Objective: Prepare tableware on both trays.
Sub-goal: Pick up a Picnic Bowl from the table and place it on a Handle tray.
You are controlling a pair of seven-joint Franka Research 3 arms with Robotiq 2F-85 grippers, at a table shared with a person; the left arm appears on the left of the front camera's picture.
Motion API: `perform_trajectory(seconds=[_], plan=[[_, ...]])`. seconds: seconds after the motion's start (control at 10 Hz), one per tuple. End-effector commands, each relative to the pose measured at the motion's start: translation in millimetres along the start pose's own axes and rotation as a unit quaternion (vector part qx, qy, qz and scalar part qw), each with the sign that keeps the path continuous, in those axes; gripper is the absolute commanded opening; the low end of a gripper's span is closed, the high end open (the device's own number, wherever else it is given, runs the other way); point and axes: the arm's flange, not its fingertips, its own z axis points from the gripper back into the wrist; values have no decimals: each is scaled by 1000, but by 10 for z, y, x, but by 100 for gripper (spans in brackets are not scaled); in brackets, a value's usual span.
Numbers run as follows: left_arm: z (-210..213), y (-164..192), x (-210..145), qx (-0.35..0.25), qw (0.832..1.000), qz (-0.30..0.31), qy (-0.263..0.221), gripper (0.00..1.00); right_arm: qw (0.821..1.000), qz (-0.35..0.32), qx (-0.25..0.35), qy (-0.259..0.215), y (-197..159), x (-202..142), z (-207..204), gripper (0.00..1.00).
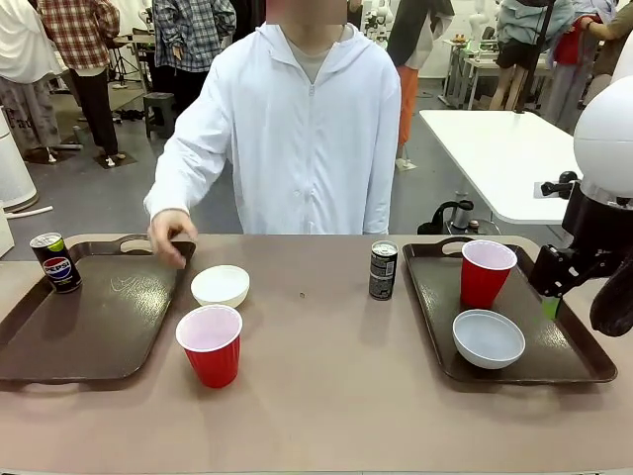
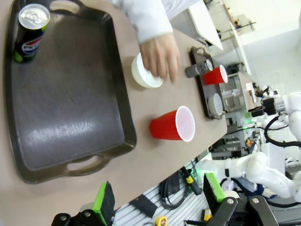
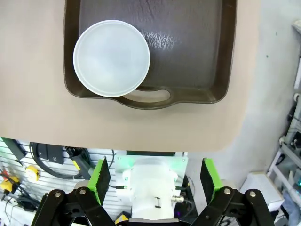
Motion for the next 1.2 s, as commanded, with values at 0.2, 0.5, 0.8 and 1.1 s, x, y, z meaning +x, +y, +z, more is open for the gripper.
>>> perform_trajectory(seconds=[0.2,0.5,0.8,1.1], plan=[[8,-4,3,-6,1000,-1,-4,100,1000,-1,1,-5,5,36,-40,99],[53,-502,61,-10,997,-74,8,100,1000,0,0,1,1,11,-13,99],[-185,-1563,329,138,981,-136,29,100,971,43,233,38,-935,-513,330,99],[-602,-2121,444,190,962,-173,92,100,933,21,360,-1,-1890,-436,386,99]])
